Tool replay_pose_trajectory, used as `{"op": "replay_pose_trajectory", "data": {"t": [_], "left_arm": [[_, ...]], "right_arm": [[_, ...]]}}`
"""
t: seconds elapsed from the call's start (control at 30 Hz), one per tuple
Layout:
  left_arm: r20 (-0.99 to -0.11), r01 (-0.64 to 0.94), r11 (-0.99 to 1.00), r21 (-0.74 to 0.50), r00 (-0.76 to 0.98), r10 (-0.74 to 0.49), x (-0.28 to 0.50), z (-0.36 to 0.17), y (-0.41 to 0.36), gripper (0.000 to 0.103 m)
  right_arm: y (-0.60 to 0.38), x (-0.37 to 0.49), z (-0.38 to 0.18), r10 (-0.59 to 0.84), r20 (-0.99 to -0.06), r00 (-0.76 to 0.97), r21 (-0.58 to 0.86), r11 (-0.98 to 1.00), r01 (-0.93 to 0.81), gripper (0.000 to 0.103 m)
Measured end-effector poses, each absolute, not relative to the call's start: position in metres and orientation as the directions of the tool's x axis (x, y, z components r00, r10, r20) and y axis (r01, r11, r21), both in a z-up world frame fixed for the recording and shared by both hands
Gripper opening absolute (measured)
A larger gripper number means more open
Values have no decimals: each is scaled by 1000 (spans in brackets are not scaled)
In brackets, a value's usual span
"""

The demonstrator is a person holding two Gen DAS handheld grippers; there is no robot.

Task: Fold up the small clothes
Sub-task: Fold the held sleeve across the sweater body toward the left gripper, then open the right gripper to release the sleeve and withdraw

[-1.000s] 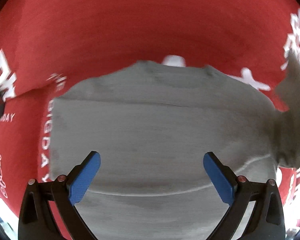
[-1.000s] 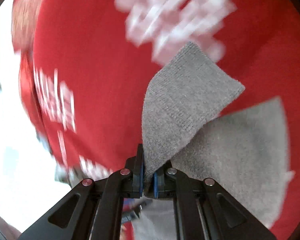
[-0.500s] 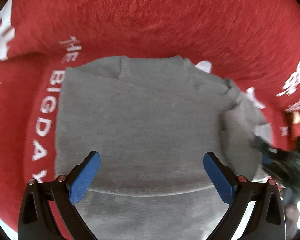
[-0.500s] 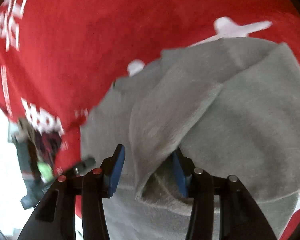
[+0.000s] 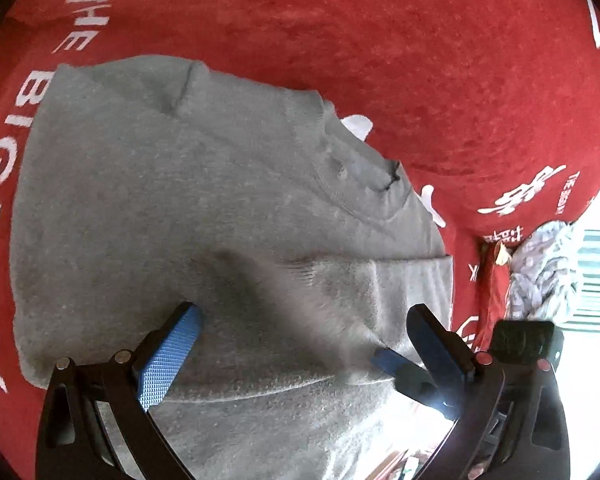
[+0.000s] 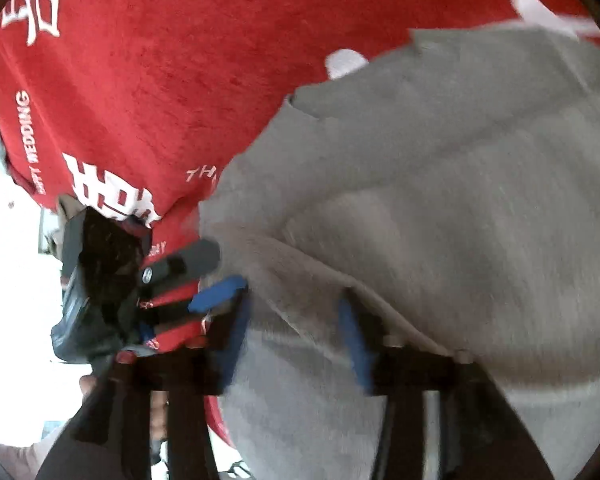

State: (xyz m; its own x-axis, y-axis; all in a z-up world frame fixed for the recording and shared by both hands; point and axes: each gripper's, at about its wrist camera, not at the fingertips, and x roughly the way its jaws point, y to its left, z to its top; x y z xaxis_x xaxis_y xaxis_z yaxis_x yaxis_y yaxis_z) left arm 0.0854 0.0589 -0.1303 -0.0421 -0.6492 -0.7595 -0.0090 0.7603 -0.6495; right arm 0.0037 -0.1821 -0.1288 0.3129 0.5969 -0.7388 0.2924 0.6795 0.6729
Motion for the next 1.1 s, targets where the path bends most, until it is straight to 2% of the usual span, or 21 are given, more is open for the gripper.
{"op": "replay_pose_trajectory", "data": {"t": [0.2,0.23,0.27,0.3,0.33,0.37,0.4,0.43,0.53,0.6,0.73,0.93,1.1], "left_arm": [[-791,18,792,-611,-47,-610,86,-127,45,102],[-803,25,803,-595,-48,-593,86,-127,42,94],[-819,39,819,-573,-50,-571,86,-126,41,84],[-831,62,829,-555,-58,-553,85,-125,39,56],[-832,74,829,-554,-73,-550,85,-127,37,24],[-825,75,822,-564,-92,-558,85,-129,36,11],[-819,76,817,-572,-102,-564,86,-129,35,6],[-822,89,818,-569,-96,-561,87,-127,35,6],[-810,129,801,-585,-60,-583,100,-109,33,6],[-790,147,781,-608,-17,-612,113,-93,34,6],[-808,178,798,-576,19,-588,130,-87,39,6],[-867,186,847,-498,-88,-491,110,-127,56,6],[-869,191,849,-493,-70,-489,97,-125,64,6]], "right_arm": [[-264,-64,-121,487,-784,384,621,612,491,52],[-282,-78,-120,463,-789,404,614,581,534,52],[-301,-91,-120,439,-793,422,608,546,576,52],[-309,-99,-123,422,-795,435,606,516,606,52],[-321,-106,-126,408,-794,450,606,479,635,52],[-335,-115,-130,394,-790,470,611,433,663,52],[-349,-122,-135,382,-778,498,623,376,686,52],[-357,-125,-140,374,-760,532,644,321,694,51],[-374,-125,-150,356,-706,613,697,192,691,6],[-377,-116,-142,350,-678,646,729,207,653,6],[-367,-94,-117,350,-659,666,752,317,578,6],[-351,-95,-144,341,-765,547,644,393,657,6],[-360,-113,-145,306,-777,550,629,373,682,6]]}}
